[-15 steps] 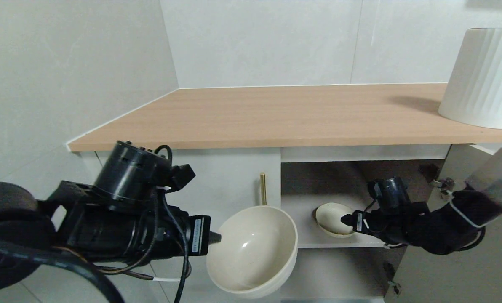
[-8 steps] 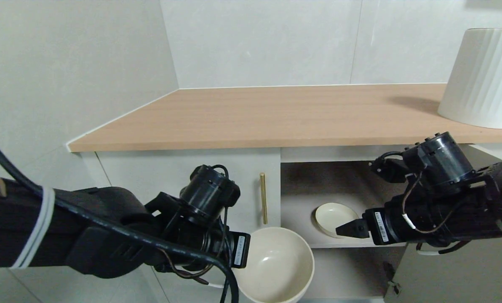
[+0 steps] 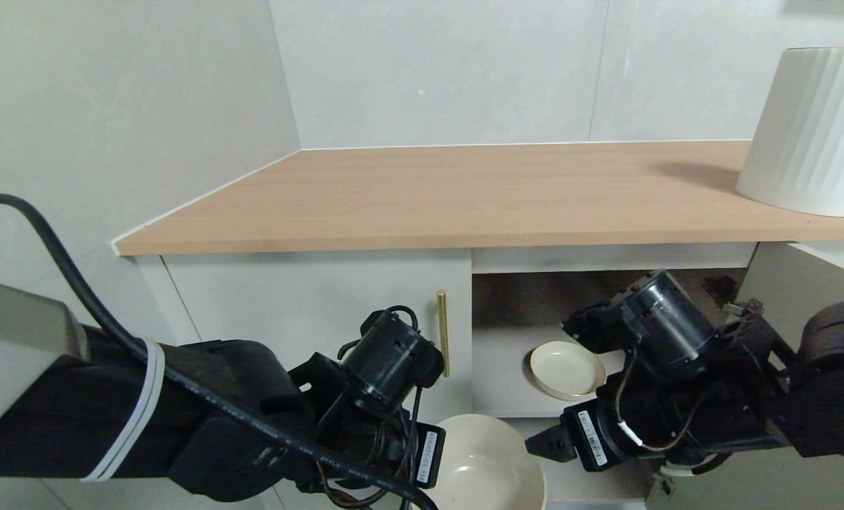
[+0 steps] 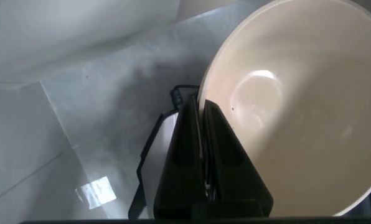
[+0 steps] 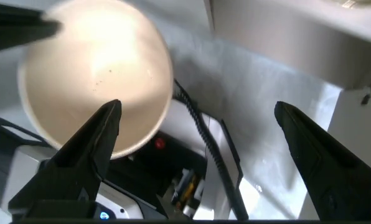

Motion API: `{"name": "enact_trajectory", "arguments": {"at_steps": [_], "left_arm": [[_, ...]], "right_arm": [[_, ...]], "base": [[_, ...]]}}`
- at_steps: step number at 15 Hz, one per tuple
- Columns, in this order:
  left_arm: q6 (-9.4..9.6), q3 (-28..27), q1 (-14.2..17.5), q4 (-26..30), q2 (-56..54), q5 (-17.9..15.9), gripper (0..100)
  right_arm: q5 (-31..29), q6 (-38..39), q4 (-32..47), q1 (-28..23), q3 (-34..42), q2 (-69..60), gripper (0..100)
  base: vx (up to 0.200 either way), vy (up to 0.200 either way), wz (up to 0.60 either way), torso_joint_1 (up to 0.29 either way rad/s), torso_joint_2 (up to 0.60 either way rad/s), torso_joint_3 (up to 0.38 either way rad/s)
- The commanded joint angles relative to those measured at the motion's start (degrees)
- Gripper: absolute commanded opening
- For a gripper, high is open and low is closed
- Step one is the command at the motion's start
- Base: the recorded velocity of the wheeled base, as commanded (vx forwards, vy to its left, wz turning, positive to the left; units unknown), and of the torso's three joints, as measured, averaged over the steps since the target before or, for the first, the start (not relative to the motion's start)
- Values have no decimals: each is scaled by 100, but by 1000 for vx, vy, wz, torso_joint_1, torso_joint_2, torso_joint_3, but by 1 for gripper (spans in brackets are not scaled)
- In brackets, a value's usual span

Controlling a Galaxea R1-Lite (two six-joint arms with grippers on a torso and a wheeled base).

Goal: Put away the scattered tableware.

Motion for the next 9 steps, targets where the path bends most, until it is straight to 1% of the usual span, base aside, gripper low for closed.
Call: {"name": "enact_trajectory", "arguments": {"at_steps": [1, 9], "left_arm": [[-34, 2, -72, 2, -80, 3, 0], [-34, 90, -265, 2, -291, 30, 0]], "right_arm": [[-4, 3, 2, 78, -2, 344, 100], [14, 12, 2, 78, -20, 546, 100]], "base": [[0, 0, 0, 0, 0, 0], [0, 0, 0, 0, 0, 0]]}}
